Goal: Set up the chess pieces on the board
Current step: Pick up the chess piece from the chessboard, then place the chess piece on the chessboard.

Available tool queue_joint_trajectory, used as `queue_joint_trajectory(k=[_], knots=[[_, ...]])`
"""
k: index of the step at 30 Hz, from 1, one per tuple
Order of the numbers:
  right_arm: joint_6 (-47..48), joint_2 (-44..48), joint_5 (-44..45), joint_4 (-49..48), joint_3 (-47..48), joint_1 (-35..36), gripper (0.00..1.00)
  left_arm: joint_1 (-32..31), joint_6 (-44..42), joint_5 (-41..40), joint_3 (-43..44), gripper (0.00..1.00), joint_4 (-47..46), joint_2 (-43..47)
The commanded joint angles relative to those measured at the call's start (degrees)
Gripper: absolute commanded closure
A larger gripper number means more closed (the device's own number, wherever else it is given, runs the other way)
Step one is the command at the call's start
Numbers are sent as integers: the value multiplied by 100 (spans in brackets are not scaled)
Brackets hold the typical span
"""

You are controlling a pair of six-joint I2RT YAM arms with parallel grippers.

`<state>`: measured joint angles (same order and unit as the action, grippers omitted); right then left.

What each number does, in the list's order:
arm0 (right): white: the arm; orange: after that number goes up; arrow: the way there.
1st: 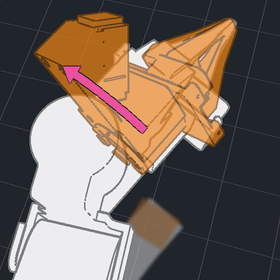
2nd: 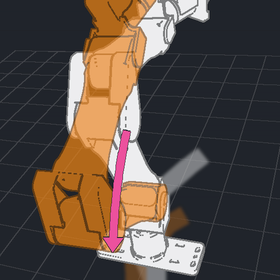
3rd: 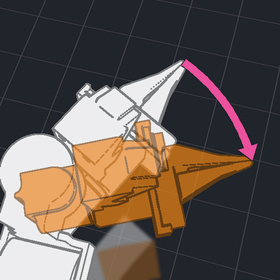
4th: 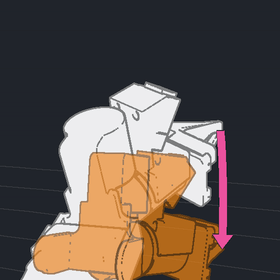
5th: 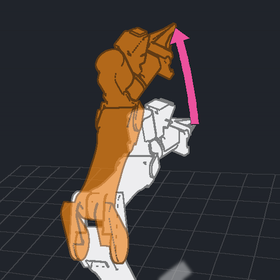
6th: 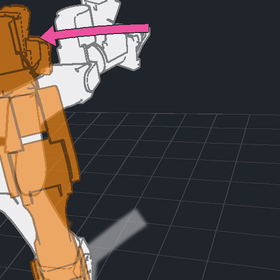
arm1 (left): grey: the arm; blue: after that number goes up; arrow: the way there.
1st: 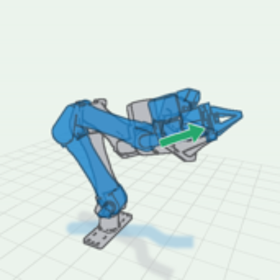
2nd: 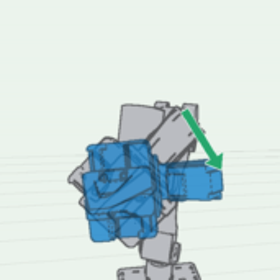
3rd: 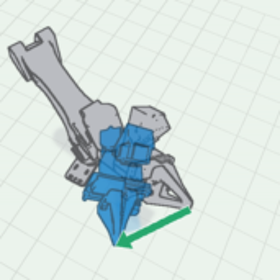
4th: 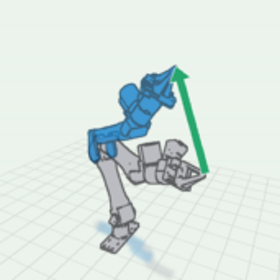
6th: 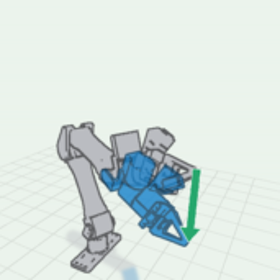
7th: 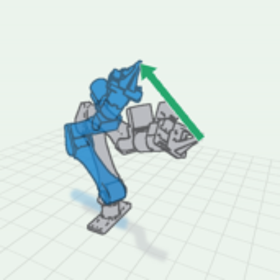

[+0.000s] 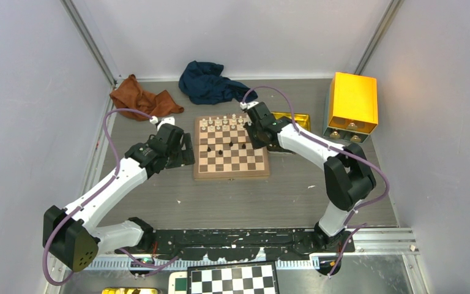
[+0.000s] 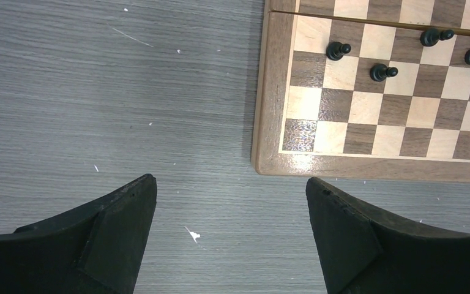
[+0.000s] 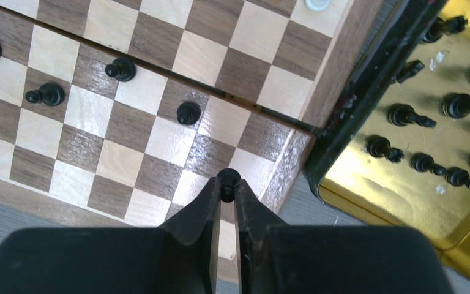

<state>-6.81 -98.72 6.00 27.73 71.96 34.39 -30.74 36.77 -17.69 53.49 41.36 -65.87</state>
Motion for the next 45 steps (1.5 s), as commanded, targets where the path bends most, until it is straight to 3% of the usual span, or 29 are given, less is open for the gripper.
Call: queue_joint_trajectory(k=[1, 26, 45], knots=[[-172, 417, 182, 181, -162, 40, 94, -28, -4, 64, 12, 8, -258, 162], [-460, 586, 36, -422, -1029, 85, 94, -28, -18, 89, 3, 9, -234, 215], [-420, 373, 20, -684, -1035, 83, 94, -26, -61, 82, 12, 9, -242, 114]])
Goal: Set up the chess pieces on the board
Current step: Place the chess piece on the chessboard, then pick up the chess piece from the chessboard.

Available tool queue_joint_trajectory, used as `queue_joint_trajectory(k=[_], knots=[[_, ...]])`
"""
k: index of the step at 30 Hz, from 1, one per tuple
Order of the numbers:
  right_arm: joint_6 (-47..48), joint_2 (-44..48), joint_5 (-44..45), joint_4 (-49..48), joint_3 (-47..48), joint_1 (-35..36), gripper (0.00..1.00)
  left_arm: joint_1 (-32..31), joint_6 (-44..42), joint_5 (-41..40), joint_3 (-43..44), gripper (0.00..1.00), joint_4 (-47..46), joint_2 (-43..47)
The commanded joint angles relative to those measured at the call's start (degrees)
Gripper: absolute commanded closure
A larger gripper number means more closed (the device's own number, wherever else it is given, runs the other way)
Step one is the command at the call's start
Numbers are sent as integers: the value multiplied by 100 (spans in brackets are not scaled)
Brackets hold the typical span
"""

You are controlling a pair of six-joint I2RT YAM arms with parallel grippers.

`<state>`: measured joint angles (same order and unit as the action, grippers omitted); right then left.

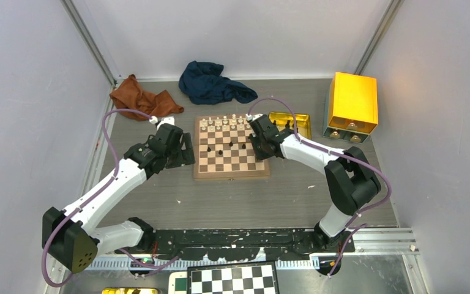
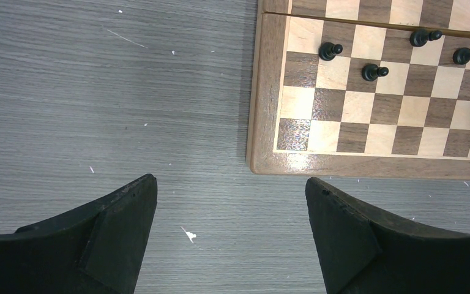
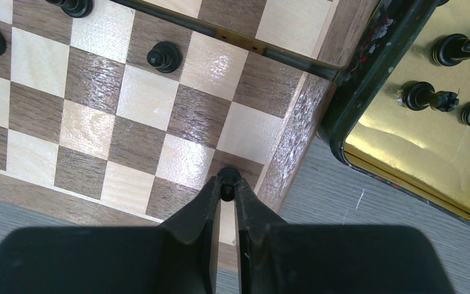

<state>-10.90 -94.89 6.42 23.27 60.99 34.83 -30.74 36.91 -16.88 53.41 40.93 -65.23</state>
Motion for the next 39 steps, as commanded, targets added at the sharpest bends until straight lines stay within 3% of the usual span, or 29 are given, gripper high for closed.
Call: queue_joint_trajectory(k=[1, 16, 30, 39], knots=[[-12, -24, -22, -235, 62, 34, 94, -25, -78, 6, 21, 9, -198, 44], [-44, -68, 19, -134, 116, 37, 66, -28, -87, 49, 20, 9, -272, -68], [10, 11, -90, 284, 840, 56, 61, -22, -95, -8, 21, 9, -287, -33], [162, -702, -252, 385, 1627, 82, 61, -23, -87, -42, -7, 9, -296, -7]])
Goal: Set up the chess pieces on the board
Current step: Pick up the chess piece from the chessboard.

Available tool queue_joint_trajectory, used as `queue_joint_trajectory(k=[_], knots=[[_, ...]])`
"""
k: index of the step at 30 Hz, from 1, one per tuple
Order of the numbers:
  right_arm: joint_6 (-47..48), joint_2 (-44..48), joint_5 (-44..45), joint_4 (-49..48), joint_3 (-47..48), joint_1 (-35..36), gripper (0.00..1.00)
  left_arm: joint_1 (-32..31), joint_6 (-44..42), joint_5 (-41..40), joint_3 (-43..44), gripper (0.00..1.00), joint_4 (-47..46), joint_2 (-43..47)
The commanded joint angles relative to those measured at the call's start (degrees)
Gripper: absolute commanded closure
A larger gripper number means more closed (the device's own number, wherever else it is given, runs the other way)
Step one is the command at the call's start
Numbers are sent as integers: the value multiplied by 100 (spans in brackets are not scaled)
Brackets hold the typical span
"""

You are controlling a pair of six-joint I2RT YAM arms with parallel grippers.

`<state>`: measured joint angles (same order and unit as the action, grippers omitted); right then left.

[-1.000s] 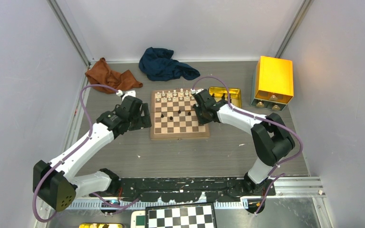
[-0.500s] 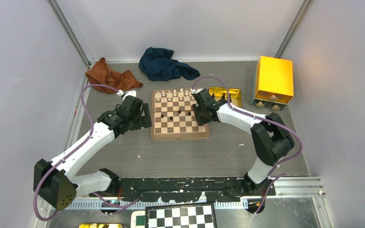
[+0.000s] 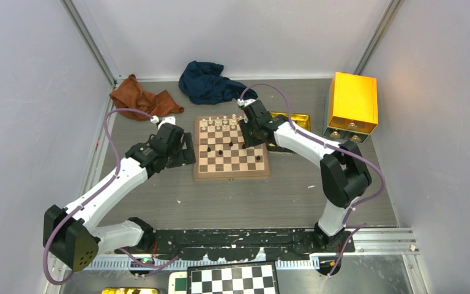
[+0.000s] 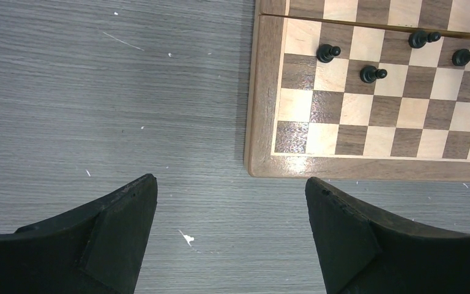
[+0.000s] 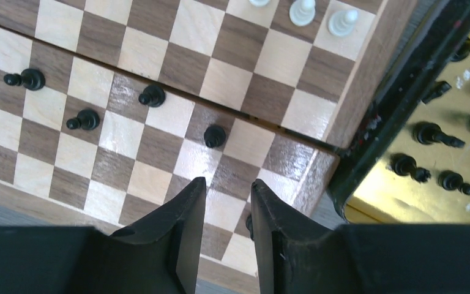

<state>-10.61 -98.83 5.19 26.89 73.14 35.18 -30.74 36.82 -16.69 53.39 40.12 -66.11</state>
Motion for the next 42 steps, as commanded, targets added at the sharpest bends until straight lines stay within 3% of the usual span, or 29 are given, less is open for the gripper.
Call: queue_joint_trajectory(k=[1, 17, 21, 25, 28, 42], knots=[[144, -399, -140, 26, 494, 48, 61, -23, -78, -63, -16, 9, -218, 89], [231, -1231, -203, 29, 1092, 65, 63, -17, -139, -157, 5, 9, -201, 59], [237, -1280, -194, 26, 1084, 68, 71, -11, -155, -173, 22, 9, -208, 28], [244, -1259, -155, 26, 1066, 59, 88, -10, -181, -186, 52, 9, -211, -19], [260, -1224, -129, 33, 1042, 66, 94, -3, -192, -193, 73, 8, -205, -43], [244, -388, 159, 283, 449, 147, 96, 20, -193, -145, 115, 9, -218, -107]])
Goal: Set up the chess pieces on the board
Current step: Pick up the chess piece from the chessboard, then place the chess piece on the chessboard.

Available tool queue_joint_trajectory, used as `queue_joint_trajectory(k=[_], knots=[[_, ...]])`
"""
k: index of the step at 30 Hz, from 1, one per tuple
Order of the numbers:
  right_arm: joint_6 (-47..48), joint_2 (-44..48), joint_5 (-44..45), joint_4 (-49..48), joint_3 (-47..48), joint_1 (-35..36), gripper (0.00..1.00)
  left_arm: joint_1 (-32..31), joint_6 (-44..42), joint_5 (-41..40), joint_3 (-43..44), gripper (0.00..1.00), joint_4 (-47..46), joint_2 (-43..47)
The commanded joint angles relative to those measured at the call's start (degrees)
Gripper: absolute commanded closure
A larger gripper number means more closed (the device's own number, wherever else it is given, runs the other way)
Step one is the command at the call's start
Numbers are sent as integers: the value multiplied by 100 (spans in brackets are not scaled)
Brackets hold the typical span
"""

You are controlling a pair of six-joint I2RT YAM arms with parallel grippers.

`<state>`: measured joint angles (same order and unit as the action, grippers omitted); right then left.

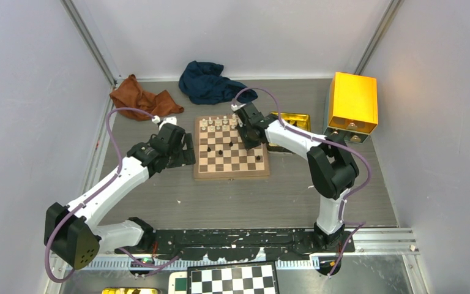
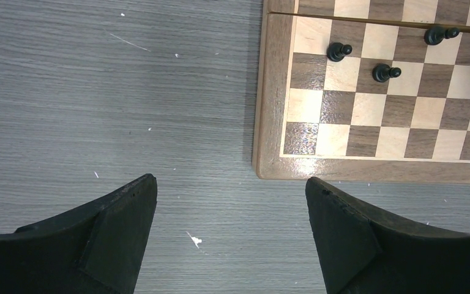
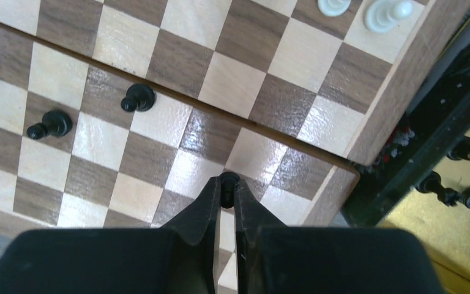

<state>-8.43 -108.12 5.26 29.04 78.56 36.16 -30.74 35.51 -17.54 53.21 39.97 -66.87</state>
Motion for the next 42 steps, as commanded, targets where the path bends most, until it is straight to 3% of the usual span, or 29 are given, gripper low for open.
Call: queue_joint_trajectory(k=[1, 42], knots=[[32, 595, 162, 75, -145, 63, 97, 16, -55, -50, 143, 9, -214, -42], [-288, 811, 197, 90, -740, 355, 96, 16, -78, 40, 155, 9, -332, -256]])
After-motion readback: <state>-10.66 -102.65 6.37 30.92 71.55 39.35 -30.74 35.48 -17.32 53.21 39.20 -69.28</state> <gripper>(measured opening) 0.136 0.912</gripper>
